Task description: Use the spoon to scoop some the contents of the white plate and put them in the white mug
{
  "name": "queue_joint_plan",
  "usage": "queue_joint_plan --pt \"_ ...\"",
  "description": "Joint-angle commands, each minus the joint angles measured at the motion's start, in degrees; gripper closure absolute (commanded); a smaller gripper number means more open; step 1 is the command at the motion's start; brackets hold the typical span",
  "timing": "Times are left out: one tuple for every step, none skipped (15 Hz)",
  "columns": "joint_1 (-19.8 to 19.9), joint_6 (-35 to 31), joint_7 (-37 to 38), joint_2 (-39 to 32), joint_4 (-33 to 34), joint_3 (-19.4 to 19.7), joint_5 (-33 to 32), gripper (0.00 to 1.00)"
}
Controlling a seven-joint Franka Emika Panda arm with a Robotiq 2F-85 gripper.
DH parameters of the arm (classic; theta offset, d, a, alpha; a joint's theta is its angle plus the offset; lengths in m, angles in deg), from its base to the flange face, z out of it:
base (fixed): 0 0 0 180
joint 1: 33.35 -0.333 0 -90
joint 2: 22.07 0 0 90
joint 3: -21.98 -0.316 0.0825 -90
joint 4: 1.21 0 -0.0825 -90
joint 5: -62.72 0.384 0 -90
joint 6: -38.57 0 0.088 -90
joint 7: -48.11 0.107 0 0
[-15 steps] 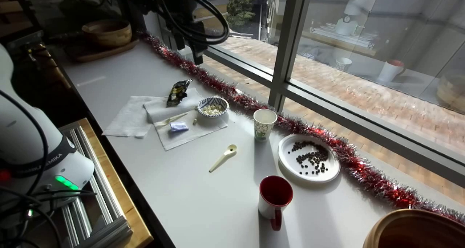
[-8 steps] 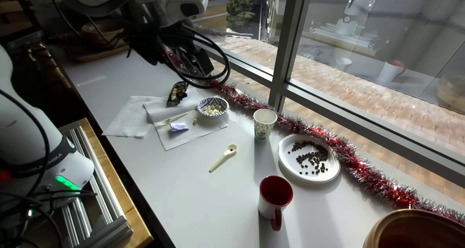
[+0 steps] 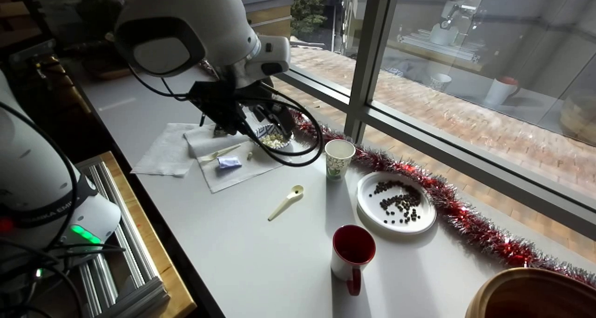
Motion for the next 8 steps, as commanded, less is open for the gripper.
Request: queue_joint_plan --pt "-9.45 -5.47 -8.50 -6.44 0.01 5.95 8.22 0.00" --pt "-11.87 -6.79 -10.64 -8.04 0.03 7.35 10.72 0.00" --pt "-14.12 -7.68 -12.74 -9.46 0.06 8.78 13.71 0.00" --pt "-16.10 -8.24 -14.81 -10.52 0.10 9.96 16.91 0.00" --pt "-17.72 -8.65 -17.17 -11.59 0.14 11.06 20.25 0.00" --pt "-19.05 -9.10 -19.67 -12.71 0.18 11.85 23.64 0.00" --pt "-20.04 -9.22 -22.28 -13.68 0.23 12.58 27.33 0.00" --pt "-20.67 -9.40 -25.13 -14.67 0.29 13.22 31.06 0.00"
